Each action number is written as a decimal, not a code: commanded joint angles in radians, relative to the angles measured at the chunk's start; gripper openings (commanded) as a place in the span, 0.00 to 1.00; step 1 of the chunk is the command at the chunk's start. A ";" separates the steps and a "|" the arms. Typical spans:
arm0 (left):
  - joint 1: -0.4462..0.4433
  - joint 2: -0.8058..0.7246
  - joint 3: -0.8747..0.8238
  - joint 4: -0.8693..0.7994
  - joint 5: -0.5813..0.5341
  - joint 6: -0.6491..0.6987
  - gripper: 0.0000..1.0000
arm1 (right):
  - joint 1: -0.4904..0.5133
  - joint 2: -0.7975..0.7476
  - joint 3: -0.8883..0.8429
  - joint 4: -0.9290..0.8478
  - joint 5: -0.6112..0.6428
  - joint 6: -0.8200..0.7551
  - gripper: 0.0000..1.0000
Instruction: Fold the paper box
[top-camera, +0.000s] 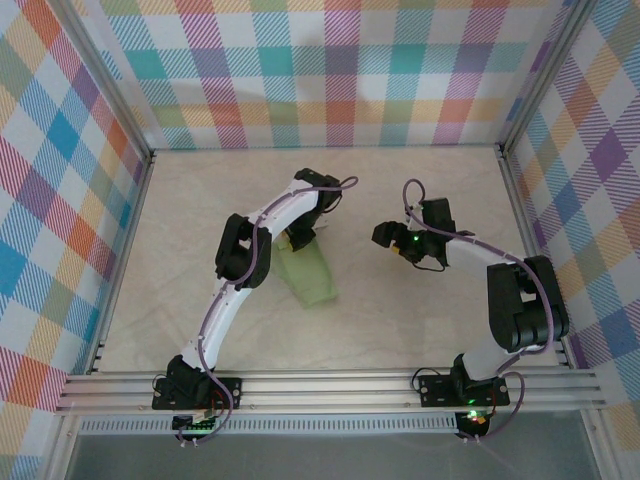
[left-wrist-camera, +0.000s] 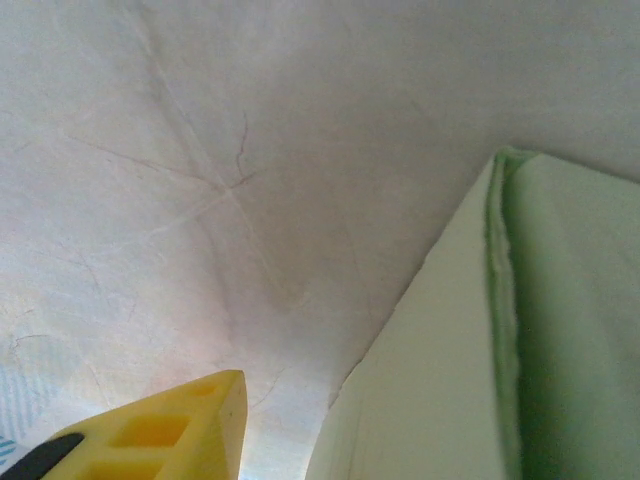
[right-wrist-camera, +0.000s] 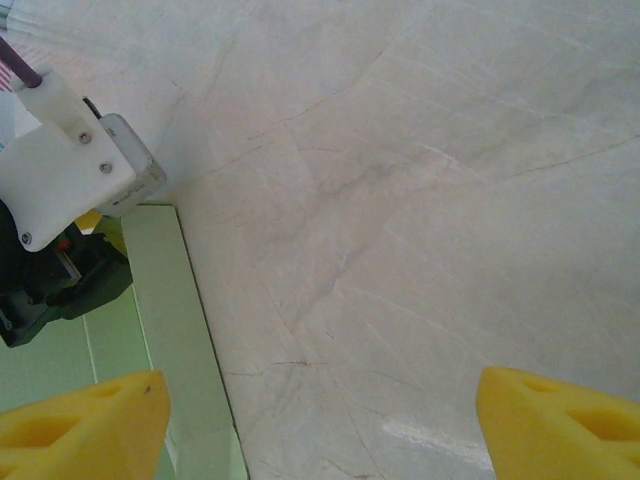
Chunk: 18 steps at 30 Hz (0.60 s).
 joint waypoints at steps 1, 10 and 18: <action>0.001 -0.050 0.026 -0.016 0.007 0.007 0.43 | -0.005 -0.004 -0.009 0.030 -0.017 0.009 0.80; -0.001 -0.127 0.046 -0.057 0.041 0.029 0.46 | -0.004 0.013 -0.003 0.046 -0.032 0.015 0.80; 0.010 -0.203 0.039 -0.067 0.081 0.036 0.48 | -0.005 0.016 0.001 0.056 -0.044 0.004 0.80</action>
